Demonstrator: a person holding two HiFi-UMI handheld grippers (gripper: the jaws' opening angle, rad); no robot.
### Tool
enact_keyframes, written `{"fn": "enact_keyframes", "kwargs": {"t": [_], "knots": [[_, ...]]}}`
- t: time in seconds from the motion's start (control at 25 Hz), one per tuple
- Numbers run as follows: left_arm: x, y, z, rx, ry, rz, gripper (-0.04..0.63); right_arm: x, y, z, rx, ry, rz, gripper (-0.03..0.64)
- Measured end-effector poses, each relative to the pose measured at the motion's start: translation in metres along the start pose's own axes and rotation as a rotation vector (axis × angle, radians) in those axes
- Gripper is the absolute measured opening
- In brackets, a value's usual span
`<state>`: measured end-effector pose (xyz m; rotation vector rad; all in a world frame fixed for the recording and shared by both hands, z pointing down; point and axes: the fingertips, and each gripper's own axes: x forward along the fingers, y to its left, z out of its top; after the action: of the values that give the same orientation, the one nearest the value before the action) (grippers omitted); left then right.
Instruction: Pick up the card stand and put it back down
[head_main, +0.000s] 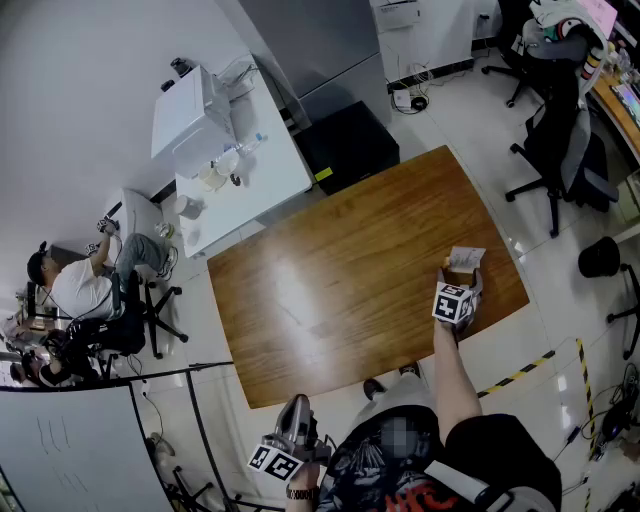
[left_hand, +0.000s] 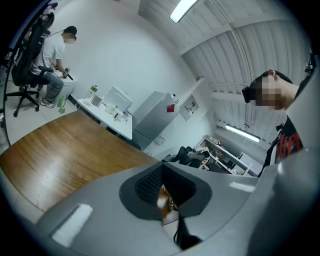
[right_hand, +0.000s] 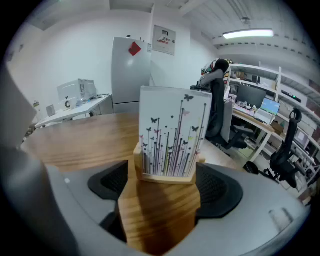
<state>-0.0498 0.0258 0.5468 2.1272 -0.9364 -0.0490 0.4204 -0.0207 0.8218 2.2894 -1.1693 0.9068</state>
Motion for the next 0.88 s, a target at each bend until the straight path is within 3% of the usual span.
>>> {"fn": "enact_keyframes", "kwargs": {"t": [0.2,0.32,0.48,0.6,0.8,0.88], "knots": [[0.012,-0.002,-0.004,-0.003,0.007,-0.011,-0.002,0.011,-0.023,0.005,0.062,-0.034,0.036,0.482],[0.015,-0.006,-0.006,-0.001,0.013,-0.022,-0.002,0.020,-0.021,0.008,0.047,-0.057,0.085,0.482],[0.019,-0.014,-0.007,0.021,0.031,-0.041,-0.002,0.022,-0.022,0.009,0.068,-0.059,0.061,0.489],[0.020,-0.021,-0.004,0.081,0.041,-0.035,-0.002,0.020,-0.018,0.013,0.059,-0.050,0.057,0.470],[0.020,-0.029,0.004,0.272,0.062,0.016,-0.002,0.001,-0.020,0.014,-0.008,-0.127,0.083,0.448],[0.020,-0.029,0.006,0.293,0.057,0.016,-0.002,-0.007,-0.019,0.010,-0.025,-0.152,0.106,0.446]]}}
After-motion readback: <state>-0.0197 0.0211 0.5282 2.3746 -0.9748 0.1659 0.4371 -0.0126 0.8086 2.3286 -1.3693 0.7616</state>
